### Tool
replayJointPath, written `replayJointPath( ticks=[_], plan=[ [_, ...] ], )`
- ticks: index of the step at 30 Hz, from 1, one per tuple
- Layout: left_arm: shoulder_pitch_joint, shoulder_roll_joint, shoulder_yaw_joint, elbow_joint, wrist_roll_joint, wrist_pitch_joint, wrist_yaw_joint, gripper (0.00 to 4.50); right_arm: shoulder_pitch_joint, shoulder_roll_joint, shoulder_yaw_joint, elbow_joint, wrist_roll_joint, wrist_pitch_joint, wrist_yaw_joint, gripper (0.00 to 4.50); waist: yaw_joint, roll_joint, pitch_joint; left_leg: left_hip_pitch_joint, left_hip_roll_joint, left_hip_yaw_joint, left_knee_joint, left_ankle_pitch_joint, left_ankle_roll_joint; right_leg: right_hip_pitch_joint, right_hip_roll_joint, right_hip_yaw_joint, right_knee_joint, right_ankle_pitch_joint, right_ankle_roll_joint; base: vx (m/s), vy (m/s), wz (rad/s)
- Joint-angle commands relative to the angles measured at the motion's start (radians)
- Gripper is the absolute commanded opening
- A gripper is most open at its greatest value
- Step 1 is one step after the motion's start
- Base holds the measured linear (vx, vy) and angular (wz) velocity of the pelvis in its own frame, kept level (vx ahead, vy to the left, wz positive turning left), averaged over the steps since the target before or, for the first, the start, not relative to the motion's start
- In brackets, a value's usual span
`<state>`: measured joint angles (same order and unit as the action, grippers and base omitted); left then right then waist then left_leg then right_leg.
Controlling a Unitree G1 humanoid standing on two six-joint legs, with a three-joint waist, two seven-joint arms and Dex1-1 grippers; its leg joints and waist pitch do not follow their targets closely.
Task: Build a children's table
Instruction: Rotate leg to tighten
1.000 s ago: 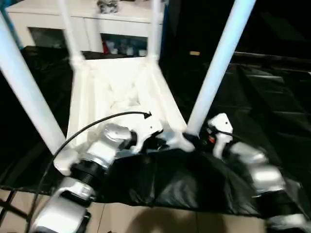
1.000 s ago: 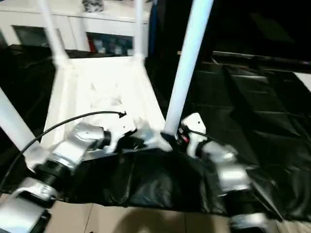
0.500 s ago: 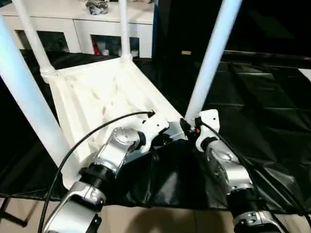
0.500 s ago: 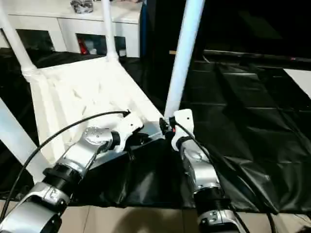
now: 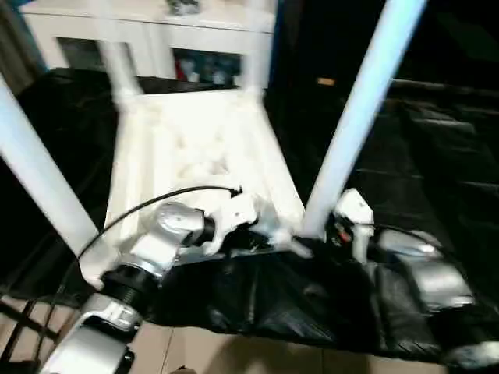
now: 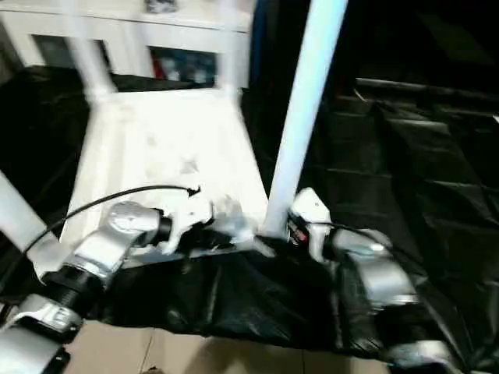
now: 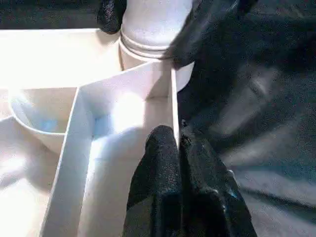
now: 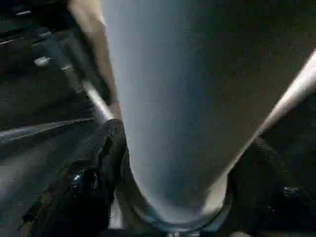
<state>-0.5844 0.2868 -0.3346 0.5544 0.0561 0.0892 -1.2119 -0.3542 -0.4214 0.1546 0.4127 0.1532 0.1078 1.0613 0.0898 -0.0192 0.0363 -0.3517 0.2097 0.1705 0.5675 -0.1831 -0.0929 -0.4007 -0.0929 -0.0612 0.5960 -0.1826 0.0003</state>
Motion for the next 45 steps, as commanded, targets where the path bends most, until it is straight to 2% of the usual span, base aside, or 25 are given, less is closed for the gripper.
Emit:
replayJointPath(
  ticks=[1, 2, 5, 13, 16, 17, 19, 21, 22, 23, 24, 25, 28, 31, 33, 35, 36, 39, 40, 42, 44, 45],
  plan=[
    [-0.023, -0.006, -0.036, 0.015, 0.000, -0.022, -0.028, 0.00, -0.003, 0.000, 0.045, -0.027, 0.018, 0.014, 0.078, 3.10, -0.004, -0.005, -0.050, 0.003, 0.019, 0.009, -0.062, -0.230, 0.070, 0.049, -0.039, 0.036, -0.066, -0.178, -0.232, 0.000, 0.000, 0.00],
    [-0.032, 0.002, -0.038, 0.029, -0.001, -0.036, -0.047, 0.00, -0.009, -0.006, 0.062, -0.030, 0.021, 0.024, 0.113, 2.91, -0.003, -0.006, -0.050, 0.003, 0.019, 0.009, -0.062, -0.226, 0.067, 0.049, -0.038, 0.036, -0.065, -0.174, -0.231, 0.000, 0.000, 0.00],
    [-0.037, 0.005, -0.037, 0.037, -0.002, -0.040, -0.054, 0.00, -0.013, -0.006, 0.071, -0.026, 0.019, 0.027, 0.127, 2.74, -0.001, -0.007, -0.053, 0.000, 0.019, 0.009, -0.059, -0.192, 0.067, 0.053, -0.040, 0.036, -0.058, -0.127, -0.238, 0.000, 0.000, 0.00],
    [-0.051, 0.001, -0.023, 0.068, -0.010, -0.049, -0.067, 0.00, 0.001, 0.007, 0.081, -0.044, 0.030, 0.042, 0.143, 2.62, 0.000, -0.008, -0.054, -0.001, 0.018, 0.010, -0.057, -0.175, 0.072, 0.054, -0.040, 0.034, -0.057, -0.123, -0.242, 0.000, 0.000, 0.00],
    [-0.048, -0.006, -0.016, 0.070, -0.020, -0.041, -0.063, 0.00, 0.020, 0.023, 0.066, -0.062, 0.038, 0.050, 0.114, 2.61, 0.002, -0.006, -0.055, 0.001, 0.019, 0.009, -0.058, -0.179, 0.069, 0.053, -0.040, 0.034, -0.057, -0.123, -0.242, 0.000, 0.000, 0.00],
    [-0.045, -0.017, -0.007, 0.067, -0.024, -0.026, -0.038, 0.00, 0.044, 0.058, 0.037, -0.079, 0.052, 0.049, 0.051, 2.61, 0.002, -0.007, -0.053, 0.000, 0.019, 0.010, -0.059, -0.179, 0.067, 0.052, -0.040, 0.035, -0.058, -0.123, -0.241, 0.000, 0.000, 0.00],
    [-0.044, -0.023, -0.002, 0.066, -0.025, -0.018, -0.022, 0.00, 0.058, 0.080, 0.018, -0.089, 0.061, 0.047, 0.013, 2.61, 0.001, -0.008, -0.052, 0.000, 0.018, 0.009, -0.062, -0.189, 0.059, 0.053, -0.042, 0.035, -0.061, -0.146, -0.229, 0.000, 0.000, 0.00],
    [-0.043, -0.056, 0.006, 0.069, -0.022, -0.002, 0.035, 0.00, 0.089, 0.142, -0.019, -0.104, 0.067, 0.049, -0.100, 2.60, -0.004, -0.009, -0.048, 0.000, 0.018, 0.008, -0.066, -0.227, 0.043, 0.049, -0.043, 0.036, -0.069, -0.221, -0.208, 0.000, 0.000, 0.00],
    [-0.040, -0.080, 0.007, 0.065, -0.020, 0.009, 0.069, 0.00, 0.103, 0.178, -0.029, -0.104, 0.057, 0.046, -0.167, 2.59, -0.004, -0.007, -0.045, 0.001, 0.018, 0.007, -0.069, -0.245, 0.037, 0.047, -0.044, 0.035, -0.073, -0.254, -0.200, 0.000, 0.000, 0.00],
    [-0.037, -0.103, 0.007, 0.061, -0.017, 0.021, 0.101, 0.00, 0.111, 0.210, -0.036, -0.097, 0.036, 0.042, -0.240, 2.59, -0.007, -0.009, -0.044, 0.002, 0.017, 0.004, -0.072, -0.274, 0.021, 0.046, -0.044, 0.033, -0.080, -0.324, -0.176, 0.000, 0.000, 0.00],
    [-0.037, -0.103, 0.007, 0.061, -0.017, 0.021, 0.101, 0.00, 0.111, 0.210, -0.036, -0.097, 0.036, 0.042, -0.240, 2.59, -0.008, -0.010, -0.043, 0.002, 0.017, 0.004, -0.074, -0.280, 0.015, 0.045, -0.045, 0.034, -0.083, -0.353, -0.162, 0.000, 0.000, 0.00],
    [-0.034, -0.145, 0.006, 0.057, -0.016, 0.040, 0.150, 0.00, 0.113, 0.270, -0.047, -0.073, -0.002, 0.027, -0.365, 2.59, -0.011, -0.009, -0.043, 0.000, 0.016, 0.001, -0.076, -0.283, 0.004, 0.044, -0.044, 0.036, -0.084, -0.370, -0.146, 0.000, 0.000, 0.00],
    [-0.034, -0.188, 0.007, 0.062, -0.008, 0.051, 0.212, 0.00, 0.097, 0.337, -0.066, -0.042, -0.050, 0.024, -0.528, 2.57, -0.020, -0.010, -0.044, -0.002, 0.013, -0.001, -0.078, -0.293, -0.009, 0.041, -0.044, 0.036, -0.088, -0.395, -0.129, 0.000, 0.000, 0.00],
    [-0.033, -0.206, 0.006, 0.061, 0.000, 0.051, 0.244, 0.00, 0.087, 0.384, -0.073, -0.038, -0.093, 0.038, -0.647, 2.57, -0.031, -0.012, -0.045, -0.002, 0.010, 0.001, -0.075, -0.286, 0.005, 0.039, -0.039, 0.039, -0.089, -0.372, -0.125, 0.000, 0.000, 0.00],
    [-0.029, -0.207, 0.011, 0.058, 0.000, 0.053, 0.249, 0.00, 0.084, 0.386, -0.056, -0.044, -0.137, 0.034, -0.684, 2.57, -0.034, -0.007, -0.046, -0.005, 0.009, 0.000, -0.076, -0.272, 0.007, 0.041, -0.039, 0.039, -0.086, -0.347, -0.126, 0.000, 0.000, 0.00],
    [-0.026, -0.200, 0.014, 0.057, 0.000, 0.050, 0.245, 0.00, 0.083, 0.390, -0.073, -0.044, -0.110, 0.024, -0.667, 2.57, -0.035, -0.006, -0.046, -0.004, 0.010, 0.002, -0.074, -0.273, 0.015, 0.041, -0.037, 0.040, -0.085, -0.322, -0.133, 0.000, 0.000, 0.00],
    [-0.023, -0.191, 0.014, 0.056, 0.002, 0.040, 0.237, 0.00, 0.088, 0.385, -0.083, -0.051, -0.096, 0.024, -0.651, 3.27, -0.036, -0.009, -0.047, -0.004, 0.010, 0.003, -0.073, -0.269, 0.022, 0.041, -0.037, 0.041, -0.084, -0.304, -0.138, 0.000, 0.000, 0.00],
    [-0.011, -0.169, 0.014, 0.047, 0.007, 0.018, 0.217, 0.00, 0.103, 0.351, -0.086, -0.072, -0.103, 0.016, -0.629, 3.27, -0.034, -0.008, -0.048, -0.004, 0.010, 0.005, -0.072, -0.255, 0.031, 0.042, -0.037, 0.041, -0.082, -0.271, -0.152, 0.000, 0.000, 0.00],
    [-0.009, -0.167, 0.015, 0.045, 0.008, 0.017, 0.216, 0.00, 0.105, 0.345, -0.085, -0.075, -0.106, 0.012, -0.626, 3.54, -0.033, -0.007, -0.048, -0.003, 0.011, 0.005, -0.071, -0.250, 0.031, 0.043, -0.037, 0.041, -0.080, -0.263, -0.155, 0.000, 0.000, 0.00],
    [-0.002, -0.157, 0.016, 0.037, 0.008, 0.007, 0.208, 0.00, 0.113, 0.310, -0.098, -0.096, -0.097, 0.000, -0.598, 3.73, -0.029, -0.008, -0.049, -0.004, 0.012, 0.007, -0.069, -0.228, 0.039, 0.046, -0.038, 0.042, -0.077, -0.231, -0.162, 0.000, 0.000, 0.00],
    [0.004, -0.148, 0.017, 0.028, 0.009, -0.005, 0.205, 0.00, 0.124, 0.265, -0.116, -0.129, -0.073, -0.011, -0.556, 3.73, -0.023, -0.009, -0.053, 0.000, 0.012, 0.010, -0.063, -0.195, 0.055, 0.047, -0.036, 0.043, -0.072, -0.170, -0.173, 0.000, 0.000, 0.00],
    [0.007, -0.143, 0.018, 0.024, 0.009, -0.010, 0.205, 0.00, 0.133, 0.233, -0.133, -0.153, -0.047, -0.011, -0.516, 3.73, -0.021, -0.009, -0.053, 0.000, 0.012, 0.011, -0.061, -0.174, 0.067, 0.047, -0.035, 0.045, -0.065, -0.116, -0.193, 0.000, 0.000, 0.00]
  ],
)
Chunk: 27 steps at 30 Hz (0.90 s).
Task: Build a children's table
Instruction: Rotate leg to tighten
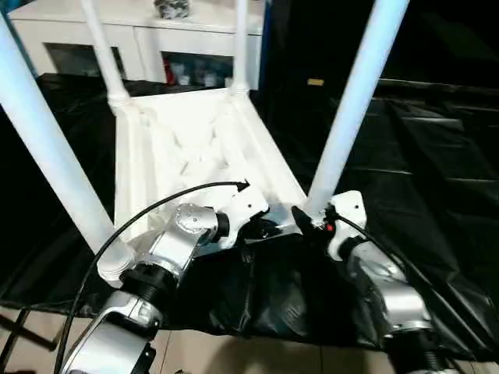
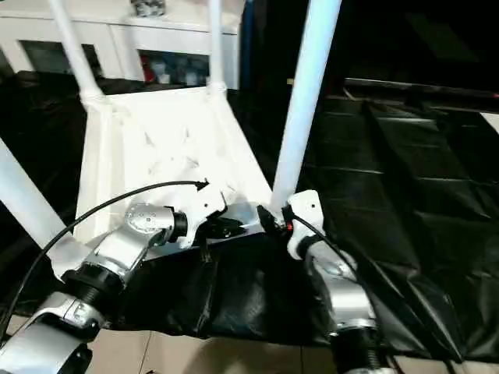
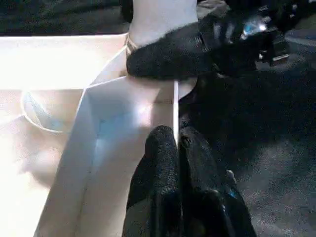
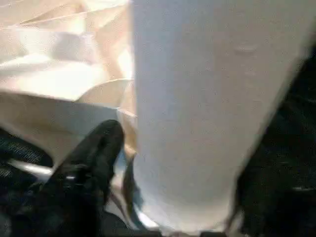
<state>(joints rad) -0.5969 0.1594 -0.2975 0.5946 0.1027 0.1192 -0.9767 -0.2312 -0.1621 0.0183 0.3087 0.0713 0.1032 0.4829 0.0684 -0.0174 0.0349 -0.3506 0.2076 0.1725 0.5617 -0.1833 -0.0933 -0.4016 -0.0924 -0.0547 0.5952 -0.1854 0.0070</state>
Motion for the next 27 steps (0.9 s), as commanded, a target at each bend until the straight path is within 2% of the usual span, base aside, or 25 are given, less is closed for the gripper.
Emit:
replayJointPath(
  ticks=[1, 2, 3, 4, 5, 6, 7, 8, 10, 11, 12, 14, 15, 19, 20, 21, 22, 23, 25, 26, 27],
  plan=[
    [0.020, -0.016, -0.019, -0.016, -0.037, -0.041, -0.030, 0.00, 0.010, -0.026, 0.003, -0.049, 0.035, -0.006, 0.063, 3.73, 0.002, -0.011, -0.054, -0.003, 0.014, 0.008, -0.053, -0.160, 0.075, 0.052, -0.036, 0.037, -0.061, -0.088, -0.205, 0.000, 0.000, 0.00],
    [0.022, -0.013, -0.018, -0.018, -0.037, -0.043, -0.029, 0.00, 0.020, -0.055, -0.010, -0.072, 0.060, -0.003, 0.104, 3.73, 0.007, -0.012, -0.052, -0.007, 0.013, 0.009, -0.052, -0.142, 0.093, 0.055, -0.035, 0.035, -0.058, -0.057, -0.214, 0.000, 0.000, 0.00],
    [0.024, -0.009, -0.016, -0.020, -0.036, -0.051, -0.024, 0.00, 0.033, -0.091, -0.023, -0.096, 0.088, -0.004, 0.160, 3.73, 0.008, -0.018, -0.052, -0.006, 0.014, 0.011, -0.051, -0.151, 0.100, 0.055, -0.035, 0.035, -0.060, -0.065, -0.213, 0.000, 0.000, 0.00],
    [0.025, -0.008, -0.015, -0.020, -0.036, -0.051, -0.023, 0.00, 0.035, -0.096, -0.026, -0.099, 0.092, -0.002, 0.166, 3.73, 0.015, -0.016, -0.049, -0.005, 0.016, 0.010, -0.052, -0.158, 0.102, 0.054, -0.038, 0.036, -0.062, -0.095, -0.207, 0.000, 0.000, 0.00],
    [0.029, -0.007, -0.006, -0.023, -0.036, -0.063, -0.007, 0.00, 0.055, -0.156, -0.058, -0.136, 0.145, 0.021, 0.249, 3.73, 0.015, -0.014, -0.049, -0.005, 0.015, 0.009, -0.053, -0.164, 0.103, 0.056, -0.037, 0.035, -0.064, -0.109, -0.205, 0.000, 0.000, 0.00],
    [0.030, -0.008, -0.001, -0.025, -0.038, -0.069, -0.001, 0.00, 0.061, -0.177, -0.070, -0.146, 0.162, 0.029, 0.276, 3.73, 0.019, -0.016, -0.049, -0.004, 0.017, 0.009, -0.052, -0.177, 0.103, 0.056, -0.037, 0.036, -0.067, -0.127, -0.201, 0.000, 0.000, 0.00],
    [0.032, -0.009, 0.005, -0.028, -0.041, -0.075, 0.006, 0.27, 0.069, -0.208, -0.088, -0.161, 0.185, 0.039, 0.313, 3.72, 0.020, -0.018, -0.048, -0.005, 0.017, 0.009, -0.052, -0.180, 0.102, 0.056, -0.038, 0.036, -0.066, -0.134, -0.200, 0.000, 0.000, 0.00],
    [0.035, -0.009, 0.010, -0.033, -0.044, -0.073, 0.010, 0.27, 0.075, -0.233, -0.103, -0.168, 0.196, 0.042, 0.338, 3.72, 0.021, -0.016, -0.048, -0.006, 0.017, 0.008, -0.052, -0.184, 0.101, 0.056, -0.039, 0.035, -0.068, -0.153, -0.195, 0.000, 0.000, 0.00],
    [0.040, -0.008, 0.016, -0.044, -0.051, -0.073, 0.009, 0.58, 0.079, -0.255, -0.116, -0.173, 0.201, 0.038, 0.357, 3.71, 0.020, -0.018, -0.049, -0.008, 0.015, 0.008, -0.051, -0.189, 0.097, 0.056, -0.039, 0.034, -0.070, -0.178, -0.191, 0.000, 0.000, 0.00],
    [0.056, -0.001, 0.030, -0.086, -0.073, -0.056, -0.002, 0.58, 0.084, -0.292, -0.138, -0.176, 0.205, 0.034, 0.382, 3.71, 0.018, -0.021, -0.048, -0.012, 0.015, 0.007, -0.053, -0.187, 0.093, 0.058, -0.039, 0.032, -0.070, -0.195, -0.188, 0.000, 0.000, 0.00],
    [0.063, 0.001, 0.035, -0.102, -0.080, -0.053, -0.008, 0.62, 0.086, -0.305, -0.143, -0.178, 0.208, 0.036, 0.390, 3.71, 0.020, -0.019, -0.051, -0.008, 0.018, 0.008, -0.050, -0.178, 0.094, 0.053, -0.040, 0.033, -0.071, -0.192, -0.193, 0.000, 0.000, 0.00],
    [0.069, 0.004, 0.039, -0.117, -0.084, -0.049, -0.008, 0.68, 0.091, -0.315, -0.144, -0.181, 0.212, 0.042, 0.401, 3.71, 0.018, -0.020, -0.050, -0.010, 0.018, 0.008, -0.050, -0.166, 0.096, 0.053, -0.037, 0.032, -0.068, -0.171, -0.200, 0.000, 0.000, 0.00],
    [0.086, 0.010, 0.051, -0.162, -0.101, -0.035, -0.012, 0.94, 0.105, -0.339, -0.144, -0.200, 0.227, 0.063, 0.428, 3.71, 0.018, -0.023, -0.052, -0.011, 0.018, 0.008, -0.047, -0.152, 0.104, 0.055, -0.037, 0.031, -0.064, -0.141, -0.206, 0.000, 0.000, 0.00],
    [0.144, 0.030, 0.090, -0.317, -0.171, 0.046, -0.032, 1.07, 0.150, -0.383, -0.121, -0.267, 0.276, 0.140, 0.501, 3.71, 0.021, -0.023, -0.052, -0.013, 0.022, 0.007, -0.044, -0.108, 0.135, 0.059, -0.036, 0.032, -0.052, -0.054, -0.238, 0.000, 0.000, 0.00],
    [0.187, 0.053, 0.099, -0.419, -0.219, 0.130, -0.064, 1.20, 0.166, -0.390, -0.088, -0.296, 0.292, 0.166, 0.525, 3.71, 0.018, -0.021, -0.049, -0.012, 0.021, 0.008, -0.046, -0.129, 0.134, 0.056, -0.035, 0.030, -0.056, -0.083, -0.239, 0.000, 0.000, 0.00],
    [0.217, 0.073, 0.099, -0.484, -0.248, 0.187, -0.087, 1.33, 0.172, -0.389, -0.064, -0.309, 0.297, 0.180, 0.536, 3.71, 0.017, -0.026, -0.045, -0.015, 0.023, 0.006, -0.051, -0.148, 0.124, 0.059, -0.039, 0.029, -0.055, -0.126, -0.234, 0.000, 0.000, 0.00],
    [0.227, 0.080, 0.099, -0.503, -0.256, 0.205, -0.095, 1.33, 0.172, -0.387, -0.057, -0.311, 0.298, 0.185, 0.540, 3.71, 0.014, -0.024, -0.042, -0.015, 0.022, 0.007, -0.053, -0.160, 0.122, 0.054, -0.037, 0.030, -0.062, -0.162, -0.227, 0.000, 0.000, 0.00],
    [0.276, 0.120, 0.096, -0.588, -0.291, 0.278, -0.122, 1.44, 0.170, -0.377, -0.025, -0.316, 0.297, 0.202, 0.552, 3.71, 0.012, -0.020, -0.039, -0.008, 0.023, 0.009, -0.053, -0.200, 0.106, 0.046, -0.035, 0.030, -0.070, -0.226, -0.214, 0.000, 0.000, 0.00],
    [0.341, 0.177, 0.097, -0.668, -0.320, 0.345, -0.146, 1.52, 0.149, -0.353, 0.007, -0.294, 0.279, 0.194, 0.557, 3.71, 0.010, -0.020, -0.036, -0.010, 0.024, 0.007, -0.058, -0.226, 0.084, 0.044, -0.036, 0.031, -0.071, -0.289, -0.195, 0.000, 0.000, 0.00],
    [0.341, 0.177, 0.097, -0.668, -0.320, 0.345, -0.146, 1.74, 0.149, -0.353, 0.007, -0.294, 0.279, 0.194, 0.557, 3.71, 0.004, -0.018, -0.034, -0.012, 0.021, 0.005, -0.061, -0.239, 0.075, 0.041, -0.033, 0.031, -0.076, -0.320, -0.178, 0.000, 0.000, 0.00],
    [0.360, 0.194, 0.097, -0.687, -0.327, 0.360, -0.153, 1.78, 0.141, -0.344, 0.016, -0.286, 0.273, 0.190, 0.556, 3.71, 0.004, -0.015, -0.034, -0.003, 0.022, 0.007, -0.061, -0.251, 0.065, 0.035, -0.031, 0.032, -0.079, -0.329, -0.169, 0.000, 0.000, 0.00]
  ],
)
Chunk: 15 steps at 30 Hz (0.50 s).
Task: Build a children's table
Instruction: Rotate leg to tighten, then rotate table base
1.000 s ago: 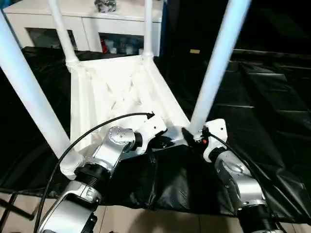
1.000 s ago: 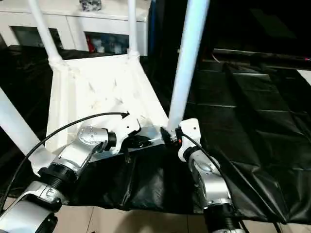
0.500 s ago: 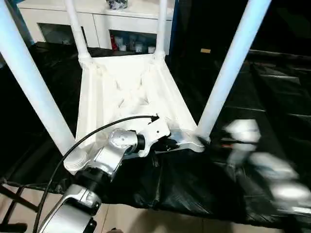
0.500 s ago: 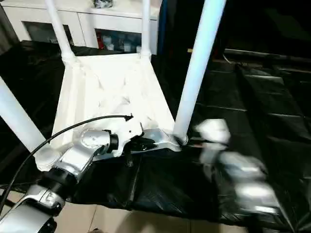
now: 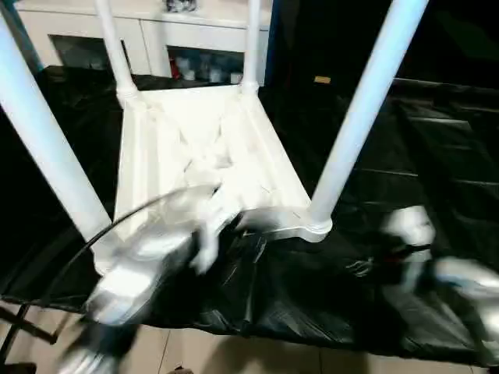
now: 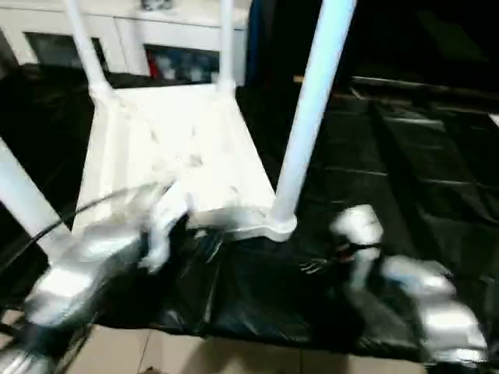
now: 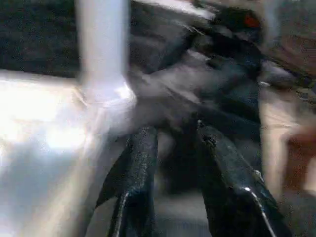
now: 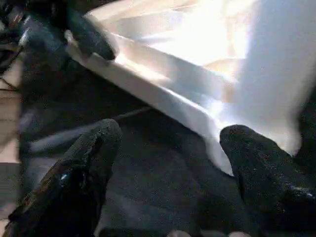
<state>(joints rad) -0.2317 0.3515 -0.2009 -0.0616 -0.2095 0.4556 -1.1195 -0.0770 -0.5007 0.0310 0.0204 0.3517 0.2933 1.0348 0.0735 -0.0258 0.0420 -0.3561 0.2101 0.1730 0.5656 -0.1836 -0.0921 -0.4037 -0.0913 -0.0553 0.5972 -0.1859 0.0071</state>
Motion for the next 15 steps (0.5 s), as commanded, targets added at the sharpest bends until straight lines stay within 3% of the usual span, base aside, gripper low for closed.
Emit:
replayJointPath(
  ticks=[1, 3, 4, 5, 8, 11, 12, 14, 15],
  plan=[
    [0.018, 0.022, 0.002, -0.046, -0.019, 0.033, -0.011, 1.80, -0.028, 0.006, 0.014, 0.013, -0.013, 0.001, 0.002, 3.71, -0.003, -0.011, -0.040, 0.001, 0.019, 0.007, -0.064, -0.253, 0.061, 0.037, -0.031, 0.034, -0.083, -0.330, -0.166, 0.000, 0.000, 0.00],
    [0.062, 0.047, 0.019, -0.065, -0.029, 0.046, -0.005, 1.86, -0.066, 0.039, 0.037, 0.048, -0.040, -0.014, -0.015, 3.71, -0.002, -0.006, -0.043, 0.002, 0.019, 0.005, -0.065, -0.255, 0.049, 0.037, -0.030, 0.034, -0.076, -0.297, -0.173, 0.000, 0.000, 0.00],
    [0.086, 0.060, 0.031, -0.071, -0.027, 0.046, 0.001, 2.09, -0.088, 0.059, 0.047, 0.070, -0.059, -0.027, -0.031, 3.71, -0.006, -0.006, -0.043, -0.003, 0.018, 0.003, -0.068, -0.251, 0.042, 0.040, -0.030, 0.032, -0.073, -0.284, -0.173, 0.000, 0.000, 0.00],
    [0.122, 0.082, 0.050, -0.074, -0.018, 0.041, 0.004, 2.22, -0.132, 0.094, 0.053, 0.124, -0.107, -0.064, -0.086, 3.71, -0.009, -0.005, -0.044, 0.001, 0.017, 0.004, -0.067, -0.250, 0.036, 0.036, -0.029, 0.033, -0.072, -0.272, -0.176, 0.000, 0.000, 0.00],
    [0.182, 0.122, 0.086, -0.120, -0.023, 0.074, 0.013, 2.30, -0.191, 0.119, 0.059, 0.184, -0.114, -0.056, -0.124, 3.71, -0.016, -0.004, -0.047, 0.002, 0.015, 0.004, -0.064, -0.220, 0.035, 0.042, -0.027, 0.035, -0.065, -0.207, -0.188, 0.000, 0.000, 0.00],
    [0.215, 0.150, 0.101, -0.156, -0.035, 0.098, 0.013, 2.69, -0.215, 0.124, 0.061, 0.214, -0.118, -0.063, -0.144, 3.71, -0.015, -0.002, -0.048, 0.006, 0.014, 0.008, -0.062, -0.197, 0.043, 0.042, -0.025, 0.035, -0.060, -0.161, -0.208, 0.000, 0.000, 0.00],
    [0.267, 0.196, 0.122, -0.192, -0.042, 0.107, 0.001, 2.69, -0.256, 0.133, 0.056, 0.272, -0.139, -0.080, -0.192, 3.71, -0.016, -0.011, -0.048, 0.001, 0.014, 0.007, -0.062, -0.190, 0.046, 0.045, -0.026, 0.034, -0.057, -0.155, -0.211, 0.000, 0.000, 0.00],
    [0.340, 0.257, 0.151, -0.230, -0.049, 0.100, -0.017, 2.85, -0.316, 0.143, 0.039, 0.368, -0.175, -0.084, -0.274, 3.71, -0.023, -0.005, -0.046, -0.001, 0.014, 0.005, -0.062, -0.199, 0.038, 0.042, -0.028, 0.033, -0.055, -0.181, -0.213, 0.000, 0.000, 0.00],
    [0.362, 0.273, 0.157, -0.242, -0.052, 0.100, -0.021, 3.00, -0.331, 0.146, 0.031, 0.396, -0.184, -0.097, -0.292, 3.71, -0.032, -0.003, -0.043, -0.001, 0.011, 0.006, -0.066, -0.229, 0.028, 0.040, -0.025, 0.032, -0.062, -0.236, -0.203, 0.000, 0.000, 0.00]
  ],
)
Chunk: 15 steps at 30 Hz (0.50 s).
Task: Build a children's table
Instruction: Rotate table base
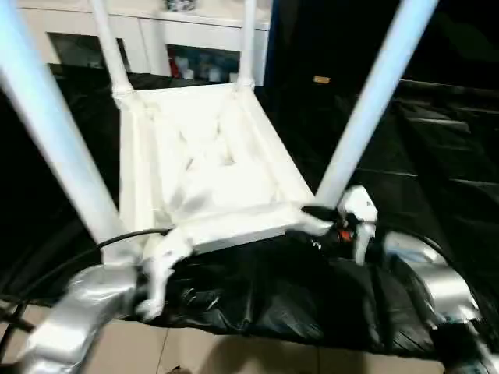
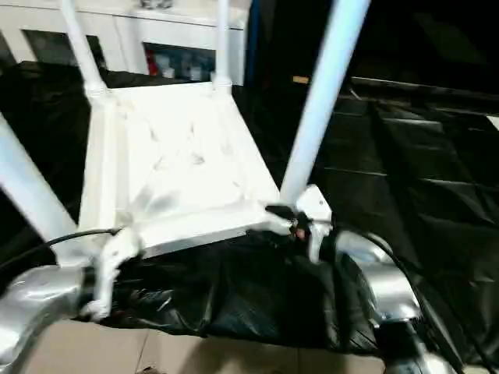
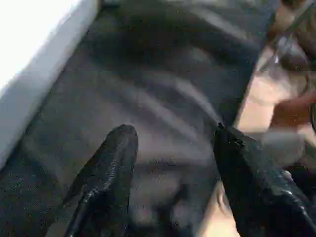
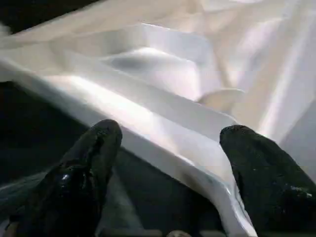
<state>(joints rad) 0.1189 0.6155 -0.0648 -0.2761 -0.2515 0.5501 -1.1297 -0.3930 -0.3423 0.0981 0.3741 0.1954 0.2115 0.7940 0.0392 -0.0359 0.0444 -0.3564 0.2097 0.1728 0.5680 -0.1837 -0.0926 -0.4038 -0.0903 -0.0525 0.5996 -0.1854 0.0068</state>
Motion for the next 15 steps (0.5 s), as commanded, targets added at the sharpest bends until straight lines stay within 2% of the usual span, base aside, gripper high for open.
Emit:
replayJointPath(
  ticks=[1, 2, 3, 4, 6, 7, 8, 9, 10, 11, 12, 13, 14, 15],
  plan=[
    [0.051, 0.029, 0.037, -0.048, -0.017, 0.005, -0.020, 3.09, -0.037, -0.008, -0.053, 0.082, -0.038, -0.040, -0.085, 3.71, 0.000, 0.007, -0.044, 0.007, 0.012, 0.009, -0.065, -0.255, 0.023, 0.035, -0.027, 0.033, -0.069, -0.261, -0.197, 0.000, 0.000, 0.00],
    [0.051, 0.029, 0.037, -0.048, -0.017, 0.005, -0.020, 3.11, -0.037, -0.008, -0.053, 0.082, -0.038, -0.040, -0.085, 3.71, 0.000, 0.009, -0.042, 0.005, 0.012, 0.007, -0.067, -0.262, 0.020, 0.036, -0.026, 0.033, -0.069, -0.268, -0.195, 0.000, 0.000, 0.00],
    [0.101, 0.045, 0.063, -0.074, -0.029, 0.008, -0.028, 3.12, -0.060, -0.003, -0.073, 0.125, -0.048, -0.066, -0.132, 3.71, 0.004, 0.012, -0.043, 0.012, 0.014, 0.009, -0.066, -0.274, 0.015, 0.030, -0.025, 0.035, -0.070, -0.265, -0.195, 0.000, 0.000, 0.00],
    [0.158, 0.058, 0.097, -0.103, -0.039, 0.002, -0.035, 3.18, -0.082, 0.003, -0.098, 0.170, -0.067, -0.100, -0.210, 3.71, 0.006, 0.012, -0.043, 0.009, 0.013, 0.009, -0.067, -0.271, 0.012, 0.033, -0.023, 0.035, -0.069, -0.257, -0.192, 0.000, 0.000, 0.00],
    [0.176, 0.062, 0.108, -0.112, -0.041, -0.004, -0.038, 3.45, -0.088, 0.003, -0.105, 0.183, -0.074, -0.116, -0.236, 3.71, 0.003, 0.009, -0.044, 0.005, 0.012, 0.008, -0.068, -0.263, 0.012, 0.036, -0.020, 0.035, -0.065, -0.240, -0.191, 0.000, 0.000, 0.00],
    [0.193, 0.065, 0.122, -0.123, -0.044, -0.006, -0.040, 3.52, -0.092, 0.003, -0.116, 0.193, -0.076, -0.121, -0.265, 3.71, 0.006, 0.011, -0.042, 0.013, 0.013, 0.012, -0.066, -0.271, 0.014, 0.028, -0.018, 0.037, -0.068, -0.231, -0.191, 0.000, 0.000, 0.00],
    [0.211, 0.069, 0.138, -0.136, -0.049, -0.006, -0.042, 3.53, -0.096, 0.002, -0.129, 0.203, -0.077, -0.125, -0.296, 3.71, 0.005, 0.010, -0.042, 0.007, 0.012, 0.010, -0.067, -0.270, 0.014, 0.034, -0.018, 0.038, -0.065, -0.228, -0.190, 0.000, 0.000, 0.00],
    [0.217, 0.066, 0.158, -0.135, -0.052, -0.028, -0.036, 3.63, -0.095, 0.001, -0.136, 0.205, -0.070, -0.125, -0.301, 3.71, 0.007, 0.007, -0.042, 0.008, 0.010, 0.012, -0.066, -0.273, 0.015, 0.032, -0.016, 0.038, -0.067, -0.231, -0.183, 0.000, 0.000, 0.00],
    [0.209, 0.054, 0.182, -0.122, -0.058, -0.054, -0.027, 3.63, -0.089, 0.000, -0.138, 0.197, -0.065, -0.120, -0.296, 3.71, 0.007, 0.007, -0.042, 0.007, 0.010, 0.011, -0.066, -0.276, 0.016, 0.034, -0.016, 0.039, -0.066, -0.232, -0.180, 0.000, 0.000, 0.00],
    [0.180, 0.031, 0.228, -0.091, -0.086, -0.107, 0.002, 3.85, -0.078, -0.004, -0.136, 0.194, -0.056, -0.118, -0.272, 3.71, 0.008, -0.004, -0.043, 0.005, 0.008, 0.011, -0.065, -0.278, 0.023, 0.035, -0.015, 0.039, -0.067, -0.241, -0.171, 0.000, 0.000, 0.00],
    [0.164, 0.022, 0.243, -0.078, -0.097, -0.124, 0.013, 3.85, -0.072, -0.006, -0.134, 0.190, -0.053, -0.116, -0.261, 3.71, 0.008, -0.004, -0.043, 0.005, 0.008, 0.011, -0.065, -0.278, 0.023, 0.035, -0.015, 0.039, -0.067, -0.241, -0.171, 0.000, 0.000, 0.00],
    [0.135, 0.008, 0.263, -0.060, -0.116, -0.140, 0.028, 3.91, -0.059, -0.008, -0.129, 0.179, -0.051, -0.114, -0.242, 3.71, 0.012, 0.002, -0.044, 0.009, 0.008, 0.012, -0.064, -0.280, 0.022, 0.034, -0.016, 0.040, -0.067, -0.246, -0.169, 0.000, 0.000, 0.00],
    [0.121, 0.000, 0.274, -0.054, -0.129, -0.147, 0.037, 3.97, -0.053, -0.008, -0.127, 0.180, -0.052, -0.120, -0.232, 3.71, 0.012, 0.005, -0.046, 0.005, 0.009, 0.008, -0.065, -0.256, 0.018, 0.039, -0.017, 0.041, -0.059, -0.195, -0.180, 0.000, 0.000, 0.00],
    [0.093, -0.008, 0.286, -0.048, -0.149, -0.145, 0.039, 4.07, -0.037, -0.009, -0.122, 0.165, -0.051, -0.114, -0.220, 3.71, 0.011, 0.002, -0.048, 0.003, 0.009, 0.007, -0.065, -0.246, 0.017, 0.042, -0.016, 0.041, -0.058, -0.181, -0.180, 0.000, 0.000, 0.00]
  ],
)
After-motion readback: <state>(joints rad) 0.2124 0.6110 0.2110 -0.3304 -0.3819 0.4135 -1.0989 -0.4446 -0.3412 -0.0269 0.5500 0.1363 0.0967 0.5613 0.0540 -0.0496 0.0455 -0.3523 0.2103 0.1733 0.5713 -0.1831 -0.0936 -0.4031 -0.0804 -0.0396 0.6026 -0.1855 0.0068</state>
